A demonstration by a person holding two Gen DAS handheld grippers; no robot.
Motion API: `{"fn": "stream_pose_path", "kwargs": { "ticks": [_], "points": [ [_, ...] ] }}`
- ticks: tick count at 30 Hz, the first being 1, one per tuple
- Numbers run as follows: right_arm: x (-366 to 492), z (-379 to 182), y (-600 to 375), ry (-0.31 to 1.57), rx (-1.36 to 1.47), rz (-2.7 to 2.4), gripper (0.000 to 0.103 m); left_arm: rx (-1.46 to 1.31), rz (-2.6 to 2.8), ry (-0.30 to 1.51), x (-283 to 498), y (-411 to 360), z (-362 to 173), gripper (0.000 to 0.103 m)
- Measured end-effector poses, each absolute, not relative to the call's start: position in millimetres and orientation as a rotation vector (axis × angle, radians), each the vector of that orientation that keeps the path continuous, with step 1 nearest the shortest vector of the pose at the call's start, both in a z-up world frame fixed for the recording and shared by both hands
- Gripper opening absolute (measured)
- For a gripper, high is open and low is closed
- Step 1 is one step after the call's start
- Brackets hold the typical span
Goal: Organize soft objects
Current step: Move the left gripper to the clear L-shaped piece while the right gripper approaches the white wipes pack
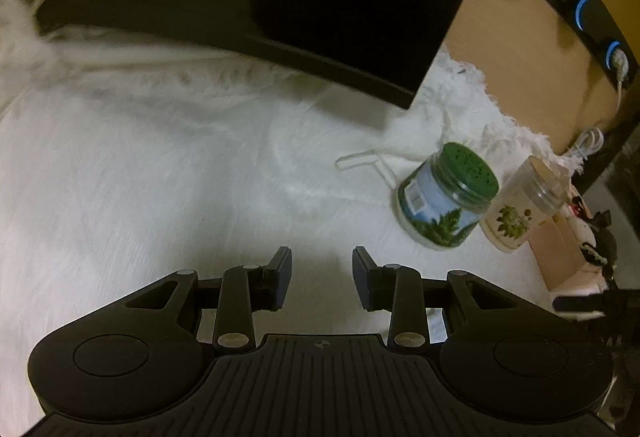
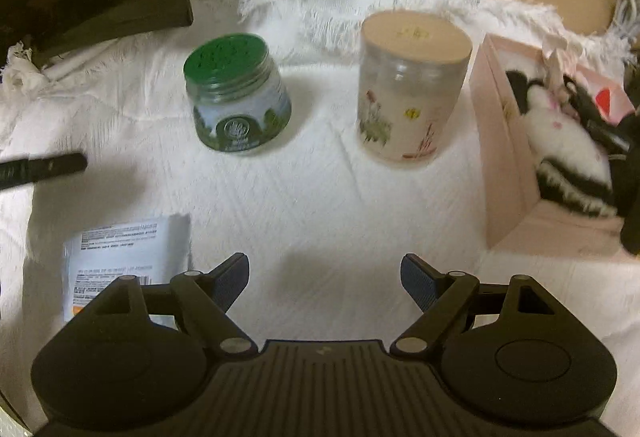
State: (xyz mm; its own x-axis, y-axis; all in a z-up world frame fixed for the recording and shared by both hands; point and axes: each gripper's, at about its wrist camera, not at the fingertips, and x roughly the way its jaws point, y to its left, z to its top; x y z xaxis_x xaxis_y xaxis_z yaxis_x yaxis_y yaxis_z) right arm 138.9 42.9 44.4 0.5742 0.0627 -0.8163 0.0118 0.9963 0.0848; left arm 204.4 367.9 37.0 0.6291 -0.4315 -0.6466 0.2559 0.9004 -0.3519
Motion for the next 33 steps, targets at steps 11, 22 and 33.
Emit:
{"fn": "stream_pose_path", "kwargs": {
  "ticks": [11,22,33],
  "points": [
    [110.6,59.3,49.3,0.875,0.045,-0.017,0.084,-0.203,-0.500,0.826,277.3,339.0,31.9,0.037],
    [99.0,49.1,51.6,0.899,0.053,-0.051,0.084,0.052,-0.516,0.815,332.6,286.6,9.3,0.037],
    [94.7,28.0,56.6,0.958,0.076,-0.052,0.084,0.197,-0.537,0.771,331.9,263.6,4.3,0.036]
  ]
}}
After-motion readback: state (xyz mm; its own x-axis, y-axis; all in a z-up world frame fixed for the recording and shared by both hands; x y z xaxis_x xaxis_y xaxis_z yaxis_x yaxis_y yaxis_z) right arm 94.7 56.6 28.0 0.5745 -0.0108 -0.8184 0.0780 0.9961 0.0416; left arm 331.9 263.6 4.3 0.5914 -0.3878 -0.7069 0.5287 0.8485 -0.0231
